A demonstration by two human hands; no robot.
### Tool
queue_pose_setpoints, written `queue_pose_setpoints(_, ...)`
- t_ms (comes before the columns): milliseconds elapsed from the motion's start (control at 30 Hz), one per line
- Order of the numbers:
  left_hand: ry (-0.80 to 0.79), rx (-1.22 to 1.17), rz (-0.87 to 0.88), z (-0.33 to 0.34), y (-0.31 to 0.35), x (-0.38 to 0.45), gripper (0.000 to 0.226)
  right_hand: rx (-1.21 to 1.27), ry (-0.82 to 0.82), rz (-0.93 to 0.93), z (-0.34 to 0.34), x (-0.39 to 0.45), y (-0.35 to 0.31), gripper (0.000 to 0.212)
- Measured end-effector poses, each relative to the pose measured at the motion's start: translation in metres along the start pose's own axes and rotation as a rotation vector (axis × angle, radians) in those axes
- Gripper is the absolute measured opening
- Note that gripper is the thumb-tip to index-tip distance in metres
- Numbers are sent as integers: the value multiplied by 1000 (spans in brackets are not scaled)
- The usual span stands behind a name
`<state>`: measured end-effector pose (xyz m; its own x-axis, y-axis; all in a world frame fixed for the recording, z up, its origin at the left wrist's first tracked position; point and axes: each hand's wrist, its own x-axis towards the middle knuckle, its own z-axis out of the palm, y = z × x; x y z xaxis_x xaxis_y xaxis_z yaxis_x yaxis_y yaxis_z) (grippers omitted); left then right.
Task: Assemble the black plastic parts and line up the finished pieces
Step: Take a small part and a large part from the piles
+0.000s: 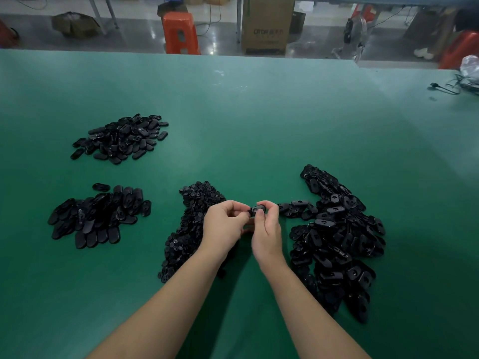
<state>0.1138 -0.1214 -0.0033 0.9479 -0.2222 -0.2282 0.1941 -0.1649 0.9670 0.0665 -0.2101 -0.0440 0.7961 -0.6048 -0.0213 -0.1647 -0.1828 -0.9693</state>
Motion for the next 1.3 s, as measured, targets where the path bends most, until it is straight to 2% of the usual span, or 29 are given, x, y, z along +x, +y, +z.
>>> queue_pose_setpoints(167,41,109,13,7,3,1,18,42,-30,30,-2,-3,-4,28)
queue_pose_setpoints(367,74,210,1,11,7,4,12,56,-73,8,-2,-5,-5,23)
queue_pose_setpoints(533,69,173,-39,8,8,6,11,36,-93,-21,-2,-5,-3,37)
queue_pose_setpoints(667,65,116,-50,6,6,5,10,10,-107,-22,-2,-6,-4,39)
queue_pose_setpoints(867,48,65,-74,6,6,5,8,2,-104,-23,-2,-6,-3,31)
queue_pose_setpoints(1300,38,25,-98,4,7,4,8,2,-117,-7,-1,-6,-5,30)
